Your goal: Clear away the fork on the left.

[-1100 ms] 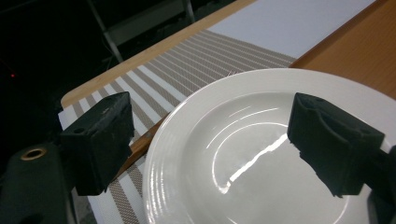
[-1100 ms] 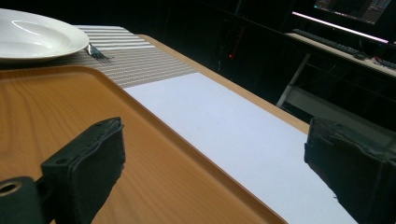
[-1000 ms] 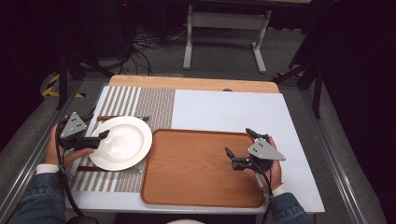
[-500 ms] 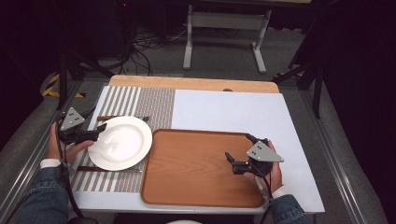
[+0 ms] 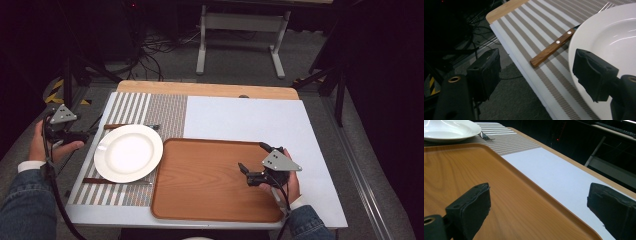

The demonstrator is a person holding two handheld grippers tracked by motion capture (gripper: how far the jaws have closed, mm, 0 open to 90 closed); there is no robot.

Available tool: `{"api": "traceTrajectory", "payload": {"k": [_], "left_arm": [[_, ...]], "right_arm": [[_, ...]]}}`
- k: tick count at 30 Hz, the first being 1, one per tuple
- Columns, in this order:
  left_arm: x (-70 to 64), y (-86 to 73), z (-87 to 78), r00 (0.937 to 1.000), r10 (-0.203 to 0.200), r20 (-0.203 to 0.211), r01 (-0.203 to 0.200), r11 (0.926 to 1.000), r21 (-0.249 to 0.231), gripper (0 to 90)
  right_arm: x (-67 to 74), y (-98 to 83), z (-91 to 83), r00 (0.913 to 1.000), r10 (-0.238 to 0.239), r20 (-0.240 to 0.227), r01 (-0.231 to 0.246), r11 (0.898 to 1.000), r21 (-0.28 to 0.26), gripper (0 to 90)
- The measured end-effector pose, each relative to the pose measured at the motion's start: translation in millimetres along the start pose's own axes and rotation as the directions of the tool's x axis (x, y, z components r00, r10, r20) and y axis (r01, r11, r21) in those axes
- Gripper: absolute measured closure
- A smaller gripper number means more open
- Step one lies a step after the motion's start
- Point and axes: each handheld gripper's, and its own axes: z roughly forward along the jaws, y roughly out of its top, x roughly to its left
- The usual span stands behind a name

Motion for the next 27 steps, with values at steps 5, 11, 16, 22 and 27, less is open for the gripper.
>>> {"api": "traceTrajectory", "payload": {"k": [5,11,16,22,27], "left_arm": [[13.1,14.3,23.4,0.998,0.03,0.057,-0.035,0.9946,0.098,24.8],[22.8,27.6,53.2,0.9922,0.048,0.115,-0.07,0.979,0.191,25.5],[25.9,28.1,70.5,0.9858,0.069,0.153,-0.107,0.9609,0.255,31.3],[21.2,28.4,86.4,0.9737,0.1,0.205,-0.163,0.9345,0.316,37.6],[17.5,32.0,96.8,0.9615,0.104,0.254,-0.19,0.9197,0.343,37.8]], "right_arm": [[1.4,-3.3,0.5,1.0,-0.001,-0.006,0.001,1.0,0.022,5.8],[2.0,-8.3,1.6,1.0,0.003,-0.007,-0.002,0.999,0.053,5.8],[0.7,-10.1,0.6,0.9996,0.024,-0.018,-0.023,0.998,0.059,5.9],[-1.0,-12.0,-0.1,0.9991,0.036,-0.021,-0.035,0.997,0.069,5.9],[-2.4,-12.9,-0.6,0.9968,0.066,-0.044,-0.063,0.995,0.072,6.3]]}}
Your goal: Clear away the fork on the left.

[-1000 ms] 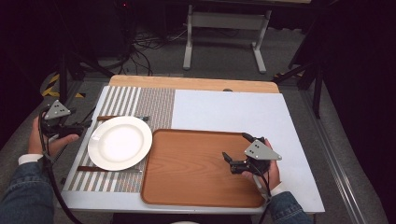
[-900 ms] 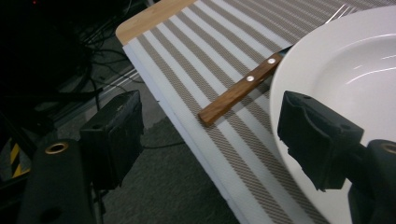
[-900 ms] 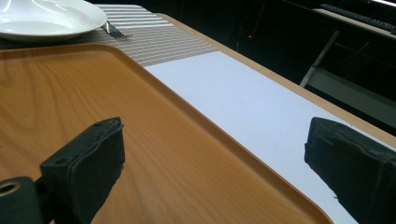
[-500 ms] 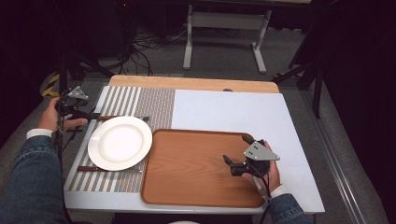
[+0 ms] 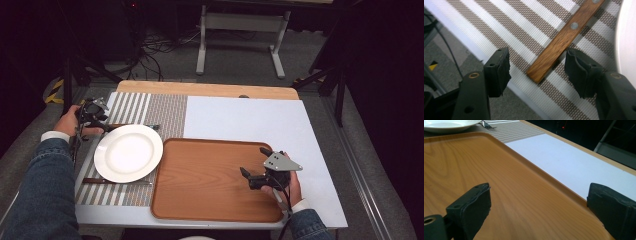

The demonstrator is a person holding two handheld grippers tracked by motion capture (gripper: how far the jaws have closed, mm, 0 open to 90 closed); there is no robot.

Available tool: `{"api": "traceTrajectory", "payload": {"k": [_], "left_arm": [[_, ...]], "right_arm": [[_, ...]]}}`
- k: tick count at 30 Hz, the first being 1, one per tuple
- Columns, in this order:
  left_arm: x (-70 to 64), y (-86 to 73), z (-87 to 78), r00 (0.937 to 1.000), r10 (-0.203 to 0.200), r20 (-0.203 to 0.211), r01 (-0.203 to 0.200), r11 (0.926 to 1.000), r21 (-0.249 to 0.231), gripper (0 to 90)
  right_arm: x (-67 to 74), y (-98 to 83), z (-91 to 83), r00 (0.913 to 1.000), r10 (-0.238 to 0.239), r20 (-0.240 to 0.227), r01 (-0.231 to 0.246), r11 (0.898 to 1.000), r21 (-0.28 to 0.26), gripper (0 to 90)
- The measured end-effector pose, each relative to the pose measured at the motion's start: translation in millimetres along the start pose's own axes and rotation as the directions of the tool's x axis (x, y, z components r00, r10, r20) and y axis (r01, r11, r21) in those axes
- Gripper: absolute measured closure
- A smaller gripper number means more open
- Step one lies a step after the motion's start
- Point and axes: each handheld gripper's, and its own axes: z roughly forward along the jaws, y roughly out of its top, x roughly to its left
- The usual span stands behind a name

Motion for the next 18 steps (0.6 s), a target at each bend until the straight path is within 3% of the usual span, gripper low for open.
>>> {"api": "traceTrajectory", "payload": {"k": [6,8,14,18], "left_arm": [[-1.4,16.7,7.0,0.9964,0.063,0.056,-0.064,0.9976,0.027,41.0],[-0.2,19.4,7.9,0.9945,0.064,0.083,-0.068,0.997,0.037,41.9],[0.1,23.7,8.3,0.9929,0.069,0.096,-0.076,0.9949,0.066,43.7],[-1.3,24.8,8.4,0.9901,0.07,0.122,-0.078,0.9948,0.065,57.4]], "right_arm": [[-1.3,-0.8,0.5,0.9996,0.021,-0.016,-0.021,1.0,0.012,6.6],[-1.7,-1.6,0.4,0.9996,0.023,-0.019,-0.023,1.0,0.017,6.6],[-2.0,-3.9,-0.2,0.9994,0.027,-0.021,-0.026,0.999,0.033,6.6],[-1.2,-4.6,0.3,0.9993,0.022,-0.03,-0.021,0.999,0.046,6.6]]}}
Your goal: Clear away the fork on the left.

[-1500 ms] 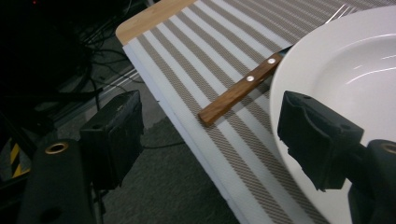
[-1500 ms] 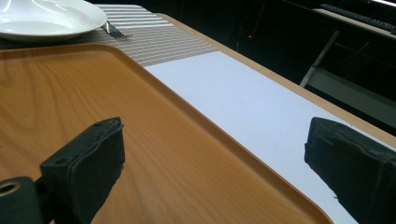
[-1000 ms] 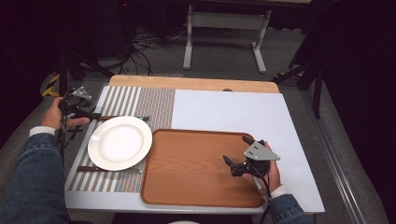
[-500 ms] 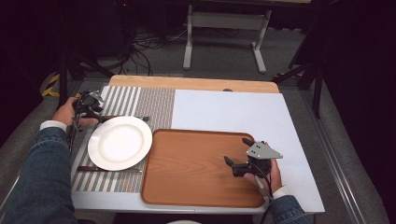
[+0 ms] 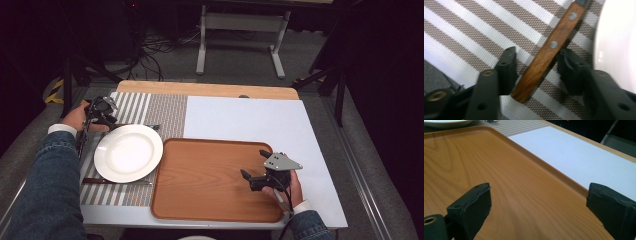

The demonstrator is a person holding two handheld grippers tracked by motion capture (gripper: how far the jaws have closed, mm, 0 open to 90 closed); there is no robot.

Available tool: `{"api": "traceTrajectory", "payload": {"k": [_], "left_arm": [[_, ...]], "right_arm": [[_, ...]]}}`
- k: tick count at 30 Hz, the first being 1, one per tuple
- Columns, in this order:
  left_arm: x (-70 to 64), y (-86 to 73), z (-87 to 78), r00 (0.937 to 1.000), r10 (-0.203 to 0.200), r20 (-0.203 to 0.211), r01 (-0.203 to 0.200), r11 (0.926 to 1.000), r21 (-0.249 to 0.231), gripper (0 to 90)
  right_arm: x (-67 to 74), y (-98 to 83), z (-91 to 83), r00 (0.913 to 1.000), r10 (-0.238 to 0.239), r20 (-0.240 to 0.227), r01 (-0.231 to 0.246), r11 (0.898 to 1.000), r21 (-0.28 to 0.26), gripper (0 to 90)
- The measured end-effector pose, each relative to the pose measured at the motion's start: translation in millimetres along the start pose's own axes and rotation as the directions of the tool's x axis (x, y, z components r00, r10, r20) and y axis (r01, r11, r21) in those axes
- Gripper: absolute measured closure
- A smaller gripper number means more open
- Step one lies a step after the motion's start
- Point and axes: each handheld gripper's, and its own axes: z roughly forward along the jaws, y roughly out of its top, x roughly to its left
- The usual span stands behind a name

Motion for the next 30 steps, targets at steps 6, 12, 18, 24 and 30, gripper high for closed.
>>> {"api": "traceTrajectory", "payload": {"k": [6,12,18,24,30], "left_arm": [[-5.9,1.9,-1.1,0.9995,0.027,0.013,-0.028,0.9995,0.013,70.8],[-10.0,0.8,-1.1,0.9997,0.024,-0.006,-0.024,0.9997,0.001,75.8],[-14.7,-0.4,-2.2,0.9929,0.018,-0.118,-0.021,0.9994,-0.027,75.9],[-17.3,1.0,-5.0,0.977,-0.02,-0.212,0.002,0.9966,-0.082,76.0],[-22.2,-1.0,-17.5,0.9535,-0.068,-0.294,0.018,0.9855,-0.169,76.1]], "right_arm": [[0.8,0.3,0.8,1.0,-0.005,0.0,0.005,1.0,0.008,7.1],[2.9,0.9,1.0,0.9997,-0.022,-0.013,0.022,1.0,0.013,7.1],[2.3,1.0,0.4,0.9996,-0.027,-0.012,0.027,1.0,0.012,7.1],[1.8,1.4,-0.7,0.9997,-0.024,-0.011,0.024,1.0,0.006,7.1],[1.2,1.9,-3.0,0.9997,-0.026,-0.005,0.026,1.0,-0.002,7.1]]}}
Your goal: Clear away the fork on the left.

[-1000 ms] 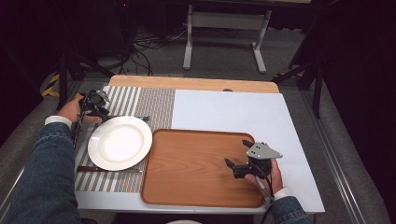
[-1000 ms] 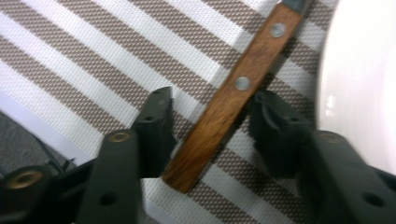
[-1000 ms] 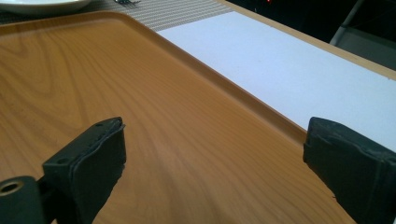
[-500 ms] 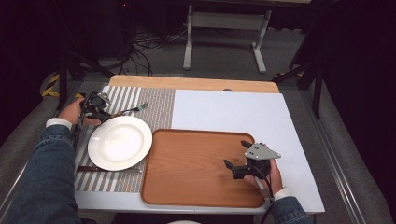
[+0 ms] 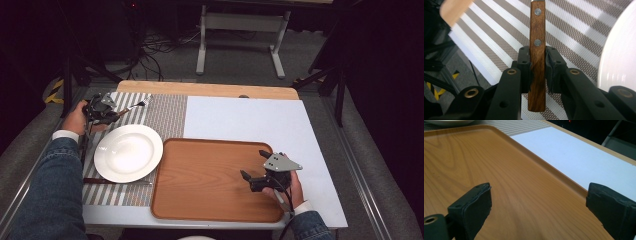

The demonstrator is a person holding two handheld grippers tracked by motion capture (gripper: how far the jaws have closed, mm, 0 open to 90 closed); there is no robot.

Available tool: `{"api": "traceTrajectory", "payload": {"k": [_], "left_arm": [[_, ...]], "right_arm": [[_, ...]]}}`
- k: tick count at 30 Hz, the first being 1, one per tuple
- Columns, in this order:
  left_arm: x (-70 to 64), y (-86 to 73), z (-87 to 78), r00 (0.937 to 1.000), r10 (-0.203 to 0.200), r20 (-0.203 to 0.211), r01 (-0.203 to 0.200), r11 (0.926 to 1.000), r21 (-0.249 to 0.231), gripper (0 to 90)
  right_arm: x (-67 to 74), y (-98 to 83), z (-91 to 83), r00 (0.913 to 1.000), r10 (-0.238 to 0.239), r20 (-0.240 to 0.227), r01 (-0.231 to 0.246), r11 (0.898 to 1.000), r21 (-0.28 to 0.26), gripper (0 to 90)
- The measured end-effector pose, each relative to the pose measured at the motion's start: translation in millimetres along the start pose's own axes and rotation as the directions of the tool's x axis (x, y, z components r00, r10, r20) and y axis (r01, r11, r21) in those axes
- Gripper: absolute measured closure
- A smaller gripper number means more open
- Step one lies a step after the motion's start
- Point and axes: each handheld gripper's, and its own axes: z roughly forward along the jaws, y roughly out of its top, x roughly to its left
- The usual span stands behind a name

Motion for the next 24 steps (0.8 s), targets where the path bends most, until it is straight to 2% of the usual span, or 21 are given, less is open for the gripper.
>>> {"api": "traceTrajectory", "payload": {"k": [3,4,8,12,13,15,16,17,19,20,21,22,24], "left_arm": [[-2.6,-0.8,-5.8,0.9999,-0.007,-0.008,0.006,0.9993,-0.036,76.0],[-5.4,-1.0,-10.3,0.9996,-0.011,-0.026,0.009,0.9981,-0.062,76.0],[-16.2,-3.3,-26.0,0.998,-0.032,-0.054,0.025,0.9914,-0.128,76.1],[-25.6,-3.7,-37.5,0.9981,-0.024,-0.056,0.015,0.9863,-0.164,76.0],[-32.6,-4.7,-44.9,0.9985,-0.032,-0.044,0.022,0.9777,-0.209,76.1],[-41.9,-5.4,-52.4,0.9987,-0.034,-0.037,0.023,0.9665,-0.256,76.0],[-41.9,-5.4,-52.4,0.9987,-0.034,-0.037,0.023,0.9665,-0.256,76.1],[-50.0,-5.5,-58.2,0.9992,-0.031,-0.023,0.023,0.9534,-0.301,76.1],[-58.8,-4.6,-63.7,0.9995,-0.026,-0.02,0.018,0.9422,-0.335,76.0],[-66.8,-3.2,-68.6,0.9996,-0.02,-0.022,0.011,0.9325,-0.361,76.0],[-66.8,-3.2,-68.6,0.9996,-0.02,-0.022,0.011,0.9325,-0.361,76.0],[-78.0,-0.9,-75.8,0.9999,-0.012,-0.012,0.006,0.9151,-0.403,76.1],[-87.3,1.3,-79.6,0.9999,-0.006,-0.01,0.001,0.9052,-0.425,76.1]], "right_arm": [[-0.7,0.1,-1.3,1.0,0.002,0.005,-0.002,1.0,-0.006,7.1],[-1.8,0.3,-3.2,0.9998,0.0,0.017,0.001,1.0,-0.014,7.1],[-2.3,1.1,-6.2,0.9993,-0.012,0.036,0.013,1.0,-0.026,7.0],[-2.9,1.4,-9.3,0.9987,-0.028,0.043,0.03,0.998,-0.051,7.0],[-3.1,1.3,-9.6,0.9982,-0.033,0.05,0.035,0.998,-0.051,7.0],[-3.5,1.2,-10.5,0.9979,-0.03,0.057,0.033,0.998,-0.057,7.0],[-3.5,1.2,-10.5,0.9979,-0.03,0.057,0.033,0.998,-0.057,7.0],[-3.8,1.3,-11.1,0.9977,-0.031,0.06,0.035,0.998,-0.061,7.0],[-3.3,1.9,-11.8,0.9953,-0.049,0.084,0.055,0.996,-0.065,7.0],[-3.0,2.0,-11.8,0.9947,-0.053,0.088,0.059,0.996,-0.064,6.9],[-2.7,2.1,-11.7,0.9943,-0.054,0.092,0.06,0.996,-0.064,6.9],[-2.7,2.3,-11.6,0.9935,-0.058,0.098,0.064,0.996,-0.063,6.9],[-2.6,2.5,-11.8,0.9931,-0.056,0.103,0.063,0.996,-0.067,6.9]]}}
